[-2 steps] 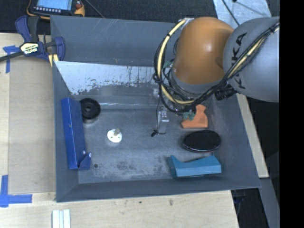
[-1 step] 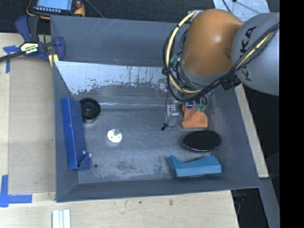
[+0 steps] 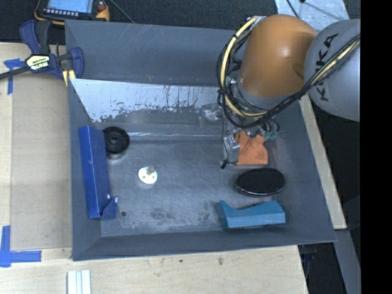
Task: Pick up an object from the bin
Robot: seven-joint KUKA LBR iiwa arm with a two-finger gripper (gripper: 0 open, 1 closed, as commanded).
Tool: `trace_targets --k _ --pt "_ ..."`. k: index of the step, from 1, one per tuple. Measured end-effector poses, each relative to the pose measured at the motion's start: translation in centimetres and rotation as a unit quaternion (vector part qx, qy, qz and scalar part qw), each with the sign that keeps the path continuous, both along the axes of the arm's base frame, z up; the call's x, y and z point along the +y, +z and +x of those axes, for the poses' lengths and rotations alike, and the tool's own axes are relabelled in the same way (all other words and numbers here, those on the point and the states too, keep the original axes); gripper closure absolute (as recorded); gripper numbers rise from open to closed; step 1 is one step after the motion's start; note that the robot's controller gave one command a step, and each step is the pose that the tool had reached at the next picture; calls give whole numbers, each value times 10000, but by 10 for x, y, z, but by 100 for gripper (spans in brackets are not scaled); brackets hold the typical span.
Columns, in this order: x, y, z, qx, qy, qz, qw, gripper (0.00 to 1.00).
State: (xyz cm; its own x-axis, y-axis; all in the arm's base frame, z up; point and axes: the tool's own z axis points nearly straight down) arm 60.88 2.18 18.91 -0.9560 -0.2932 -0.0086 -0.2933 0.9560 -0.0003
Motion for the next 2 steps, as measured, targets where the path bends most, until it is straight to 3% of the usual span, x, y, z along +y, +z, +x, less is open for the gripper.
trace_targets --k 1,2 --pt "-22 -43 11 20 -968 -6 9953 0" --pt "-41 -44 6 43 -1429 -2 9897 0"
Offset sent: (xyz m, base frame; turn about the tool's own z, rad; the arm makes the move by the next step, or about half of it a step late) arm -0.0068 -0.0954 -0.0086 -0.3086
